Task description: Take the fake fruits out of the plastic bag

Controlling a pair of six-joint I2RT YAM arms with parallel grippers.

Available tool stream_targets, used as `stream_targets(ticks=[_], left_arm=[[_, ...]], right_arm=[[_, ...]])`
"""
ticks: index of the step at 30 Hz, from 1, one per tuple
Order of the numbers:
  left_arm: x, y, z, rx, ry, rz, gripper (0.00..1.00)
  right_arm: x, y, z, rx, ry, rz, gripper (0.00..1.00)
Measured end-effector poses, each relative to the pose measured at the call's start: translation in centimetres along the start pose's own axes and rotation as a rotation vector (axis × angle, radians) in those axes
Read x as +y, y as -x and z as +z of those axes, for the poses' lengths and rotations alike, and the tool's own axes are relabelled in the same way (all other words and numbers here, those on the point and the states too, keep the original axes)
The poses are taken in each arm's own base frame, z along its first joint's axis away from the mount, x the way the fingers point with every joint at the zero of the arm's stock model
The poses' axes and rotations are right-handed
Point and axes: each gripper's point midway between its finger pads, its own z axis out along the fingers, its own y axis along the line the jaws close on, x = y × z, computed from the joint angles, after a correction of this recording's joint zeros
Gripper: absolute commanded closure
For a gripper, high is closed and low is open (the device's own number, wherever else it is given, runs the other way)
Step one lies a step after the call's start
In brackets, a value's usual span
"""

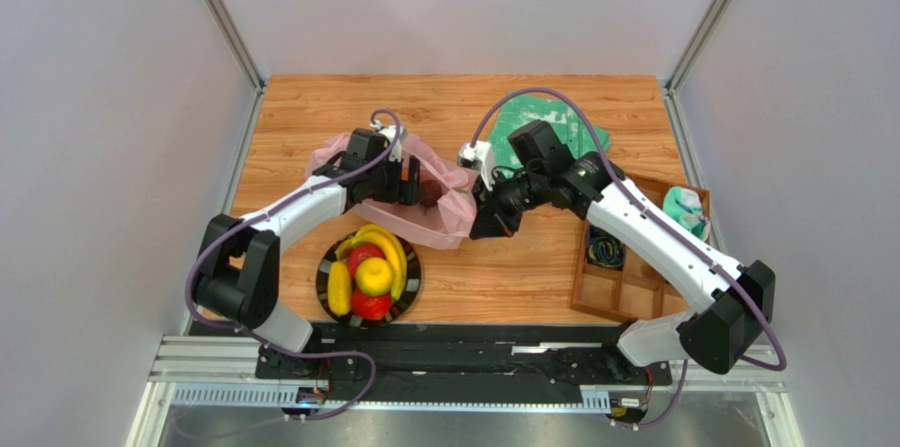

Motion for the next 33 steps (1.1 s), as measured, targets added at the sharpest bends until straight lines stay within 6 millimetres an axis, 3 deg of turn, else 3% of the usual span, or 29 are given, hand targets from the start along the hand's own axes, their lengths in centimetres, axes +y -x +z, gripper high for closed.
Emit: stream_targets(ticks=[4, 8, 16, 20, 24, 27, 33], left_arm=[[0.7, 0.6, 0.8, 0.011, 0.017, -0.117, 0.12], [0.8, 0.8, 2.1, 0.031, 0.0, -0.228, 0.12], [-2.4, 0.7, 4.4, 0.075, -0.189, -0.375, 0.11], [-3.3, 2.4, 4.7, 0.024, -0.2, -0.356, 0.11], [-2.9, 5.8, 5.5, -0.057, -0.141, -0.274, 0.13], [-2.8, 6.9, 6.1, -0.083, -0.122, -0.224, 0.15], [-1.4, 6.5, 8.0, -0.068, -0.068, -0.144, 0.24]], right_arm=[[-0.3, -2.4, 0.2, 0.043, -0.031, -0.061, 1.0], [-0.8, -2.9, 0.0, 0.053, -0.061, -0.114, 1.0], [-1.1, -2.8, 0.1, 0.051, -0.075, -0.172, 1.0], [-1.2, -2.9, 0.2, 0.052, -0.074, -0.172, 1.0], [-1.2, -3.0, 0.3, 0.054, -0.074, -0.17, 1.0], [-1.4, -3.0, 0.4, 0.055, -0.074, -0.169, 1.0], [-1.7, -3.0, 0.7, 0.056, -0.079, -0.169, 1.0]])
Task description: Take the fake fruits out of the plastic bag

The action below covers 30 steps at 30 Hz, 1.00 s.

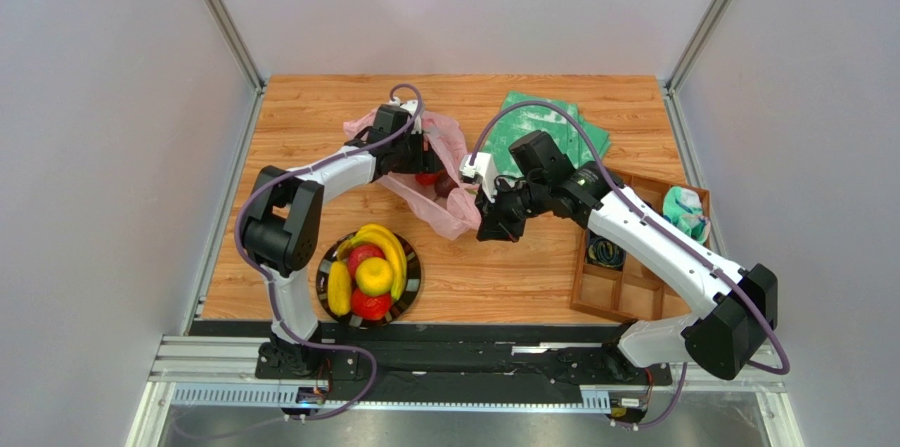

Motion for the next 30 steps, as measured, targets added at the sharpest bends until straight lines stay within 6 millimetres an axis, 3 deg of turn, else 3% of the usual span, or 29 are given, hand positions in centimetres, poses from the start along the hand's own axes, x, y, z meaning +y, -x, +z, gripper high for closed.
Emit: stream_targets(ticks=[7, 15, 18, 19, 22, 25, 30], left_arm=[[1.8, -1.2, 1.7, 0.049, 0.066, 0.069, 0.31], [1.9, -1.1, 2.3, 0.042, 0.059, 0.089, 0.3], [1.8, -0.8, 2.8, 0.039, 0.05, 0.099, 0.51], [1.7, -0.6, 3.1, 0.039, 0.044, 0.106, 0.64], [1.5, 0.0, 3.7, 0.032, 0.027, 0.119, 0.85], [1.2, 0.1, 3.9, 0.029, 0.006, 0.127, 0.98], [1.1, 0.1, 3.8, 0.032, -0.02, 0.129, 1.0]], right_arm=[[-0.2, 0.2, 0.1, -0.007, -0.007, -0.003, 1.0], [-0.3, 0.0, 0.1, -0.004, -0.01, -0.001, 1.0], [-0.3, -0.2, 0.3, -0.002, -0.011, 0.001, 1.0], [-0.3, -0.3, 0.4, 0.001, -0.011, 0.004, 1.0], [-0.3, -0.5, 0.4, 0.004, -0.01, 0.007, 1.0], [-0.4, -0.5, 0.4, 0.004, -0.011, 0.01, 1.0], [-0.5, -0.6, 0.4, 0.004, -0.014, 0.013, 1.0]])
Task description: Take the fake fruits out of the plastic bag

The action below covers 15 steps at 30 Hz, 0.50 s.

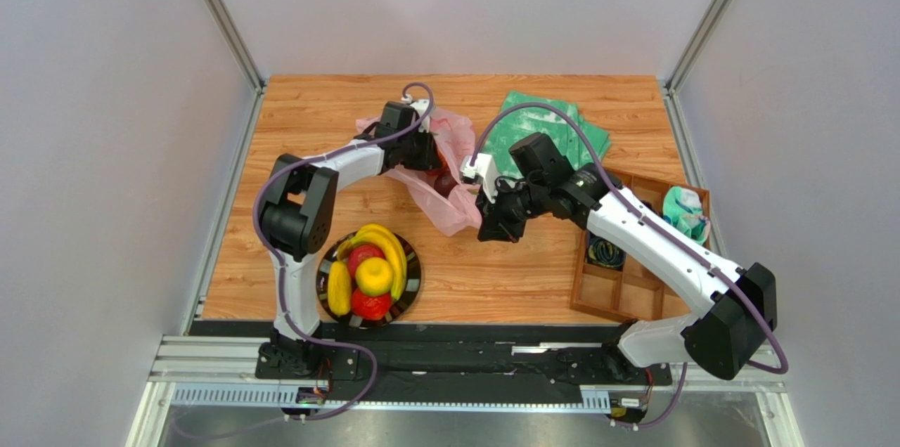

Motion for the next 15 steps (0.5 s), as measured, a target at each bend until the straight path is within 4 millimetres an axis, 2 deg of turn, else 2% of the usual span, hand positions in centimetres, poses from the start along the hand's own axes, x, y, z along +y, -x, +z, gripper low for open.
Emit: stream_targets(ticks=[2, 5, 9, 12, 15], left_arm=[[0.1, -0.2, -0.5, 0.009, -0.017, -0.009, 1.0], [0.1, -0.2, -2.3, 0.013, -0.052, -0.025, 1.0], [-1.1, 1.3, -6.7, -0.019, -0.128, -0.02, 1.0], [-3.1, 2.5, -10.7, -0.055, -0.213, 0.015, 1.0], [-5.2, 2.4, -13.4, -0.048, -0.294, 0.059, 1.0]], right_arm=[[-0.2, 0.0, -0.1, 0.0, -0.006, 0.007, 1.0], [-0.7, 0.0, -0.2, -0.005, -0.023, 0.031, 1.0], [-1.6, -0.3, 0.2, 0.005, -0.041, 0.059, 1.0], [-2.2, -0.4, 0.5, 0.014, -0.057, 0.077, 1.0], [-3.0, 0.0, 0.6, 0.008, -0.084, 0.106, 1.0]])
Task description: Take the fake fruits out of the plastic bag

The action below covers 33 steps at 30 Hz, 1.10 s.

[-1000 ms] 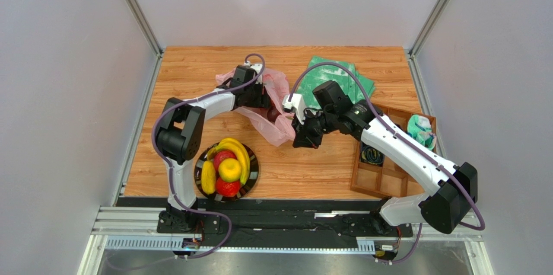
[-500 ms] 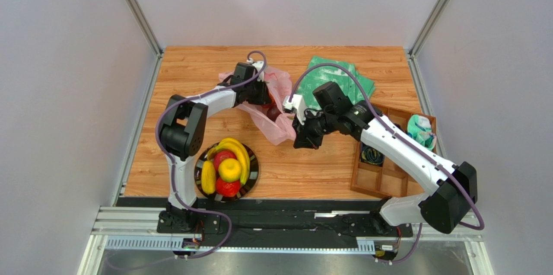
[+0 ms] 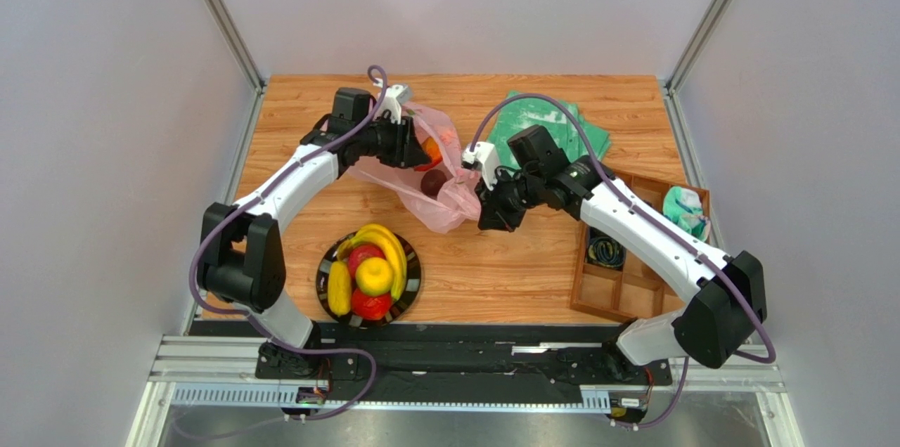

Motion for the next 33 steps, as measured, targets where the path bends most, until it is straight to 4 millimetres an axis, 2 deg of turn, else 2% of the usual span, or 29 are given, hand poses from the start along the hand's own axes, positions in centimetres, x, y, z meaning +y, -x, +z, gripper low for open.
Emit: stream_targets(ticks=[4, 7, 9, 12, 15, 19, 22, 24, 27, 28, 30, 33], left_arm=[[-1.3, -2.2, -1.4, 0.087, -0.045, 0.028, 1.0], [-1.7, -3.6, -2.8, 0.144, -0.053, 0.035, 1.0], [-1.9, -4.0, -4.1, 0.161, -0.053, 0.034, 1.0], [-2.8, -3.1, -6.4, 0.155, -0.057, 0.059, 1.0], [-4.4, -0.8, -9.4, 0.103, -0.042, 0.151, 1.0], [-6.4, 0.8, -14.5, 0.03, 0.026, 0.286, 1.0], [-6.9, 0.1, -18.5, -0.025, 0.105, 0.329, 1.0], [-6.8, -1.3, -20.8, -0.059, 0.174, 0.338, 1.0], [-6.9, -4.4, -22.4, -0.06, 0.227, 0.323, 1.0], [-6.4, -5.9, -22.8, -0.051, 0.267, 0.292, 1.0], [-5.4, -7.3, -23.2, -0.032, 0.335, 0.228, 1.0], [-1.9, -8.2, -24.3, -0.021, 0.517, 0.063, 1.0]], right_arm=[[-2.6, 2.2, -0.2, -0.043, -0.093, 0.038, 1.0], [-6.2, 4.8, -0.6, -0.092, -0.206, 0.046, 1.0], [-9.2, 7.2, -0.4, -0.123, -0.29, 0.035, 1.0], [-12.9, 9.6, 0.6, -0.14, -0.379, 0.019, 1.0], [-15.7, 9.9, 1.7, -0.119, -0.441, 0.021, 1.0], [-17.6, 9.0, 2.0, -0.092, -0.47, 0.053, 1.0], [-18.3, 8.9, 1.3, -0.096, -0.49, 0.069, 1.0], [-18.8, 9.0, 0.9, -0.103, -0.503, 0.078, 1.0], [-18.9, 8.9, 0.8, -0.104, -0.508, 0.085, 1.0], [-18.9, 9.0, 0.8, -0.105, -0.511, 0.086, 1.0], [-18.9, 9.0, 0.6, -0.107, -0.518, 0.089, 1.0], [-18.8, 9.1, 0.2, -0.112, -0.527, 0.088, 1.0]])
